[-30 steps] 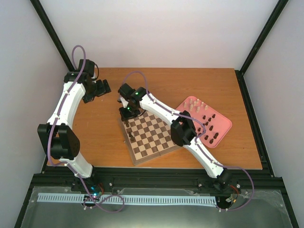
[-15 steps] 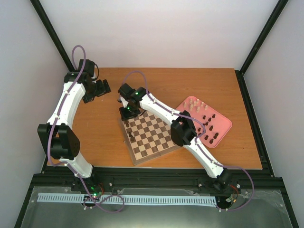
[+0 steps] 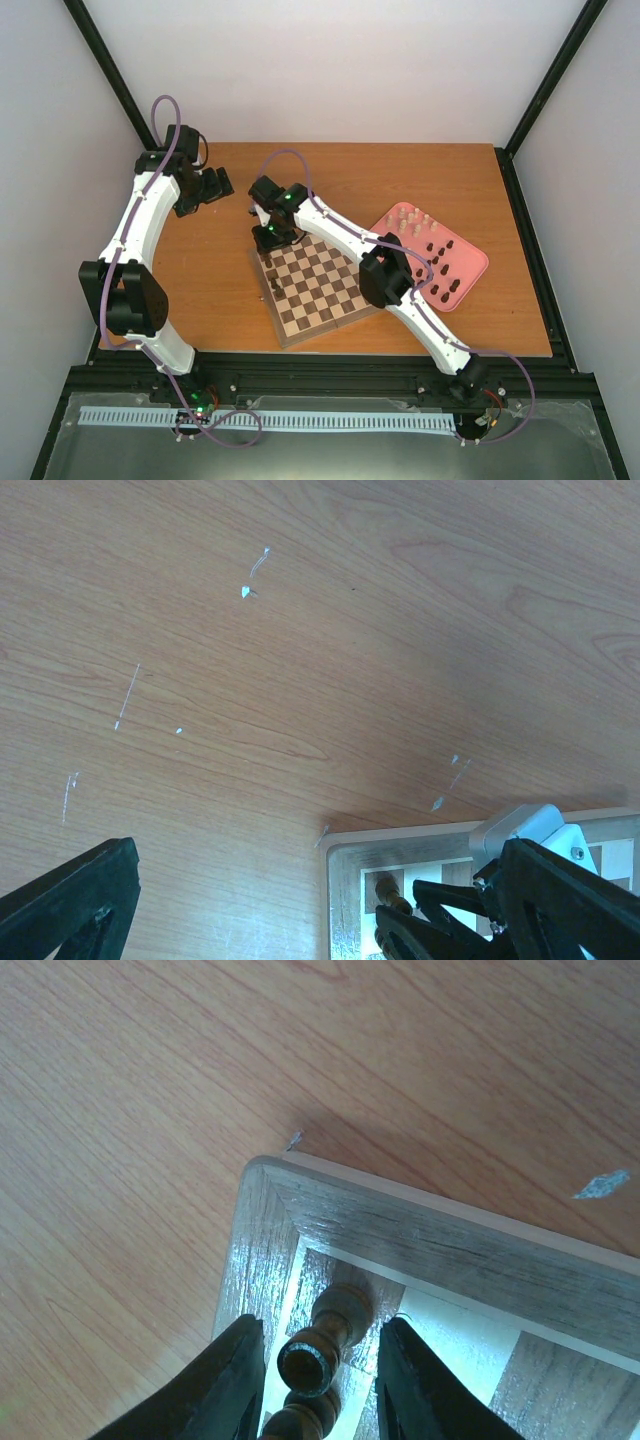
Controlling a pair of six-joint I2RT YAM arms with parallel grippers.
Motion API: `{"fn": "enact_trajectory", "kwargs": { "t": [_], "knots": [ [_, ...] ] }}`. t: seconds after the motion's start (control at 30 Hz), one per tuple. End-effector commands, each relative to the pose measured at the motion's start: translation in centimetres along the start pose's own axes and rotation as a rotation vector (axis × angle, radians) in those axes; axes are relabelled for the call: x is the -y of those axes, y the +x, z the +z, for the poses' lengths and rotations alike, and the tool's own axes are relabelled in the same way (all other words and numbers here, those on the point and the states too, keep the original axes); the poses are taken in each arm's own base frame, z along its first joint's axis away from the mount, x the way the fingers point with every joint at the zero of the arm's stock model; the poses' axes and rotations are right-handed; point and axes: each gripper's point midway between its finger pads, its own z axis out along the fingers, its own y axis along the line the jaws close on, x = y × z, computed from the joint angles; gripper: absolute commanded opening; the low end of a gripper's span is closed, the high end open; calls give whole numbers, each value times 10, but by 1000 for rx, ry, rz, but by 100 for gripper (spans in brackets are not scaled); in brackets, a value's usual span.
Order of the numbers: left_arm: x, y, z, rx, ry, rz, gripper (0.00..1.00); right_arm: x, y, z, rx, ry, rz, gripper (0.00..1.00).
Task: Set up the chess pieces on the board
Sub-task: Place the chess piece on the chessboard.
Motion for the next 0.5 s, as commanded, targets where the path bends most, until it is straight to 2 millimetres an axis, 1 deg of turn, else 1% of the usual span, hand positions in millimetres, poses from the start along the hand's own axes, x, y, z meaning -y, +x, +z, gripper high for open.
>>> {"fn": "enact_trajectory", "kwargs": {
  "t": [0.0, 0.3, 0.47],
  "knots": [
    [4, -8, -12, 37, 13, 5, 100, -10, -1, -9, 10, -8, -31, 33],
    [4, -8, -10, 34, 7, 8, 100, -19, 0, -3, -5, -72, -45, 33],
    [3, -9, -9, 33, 4, 6, 100, -20, 2, 1, -13, -88, -45, 33]
  ]
}}
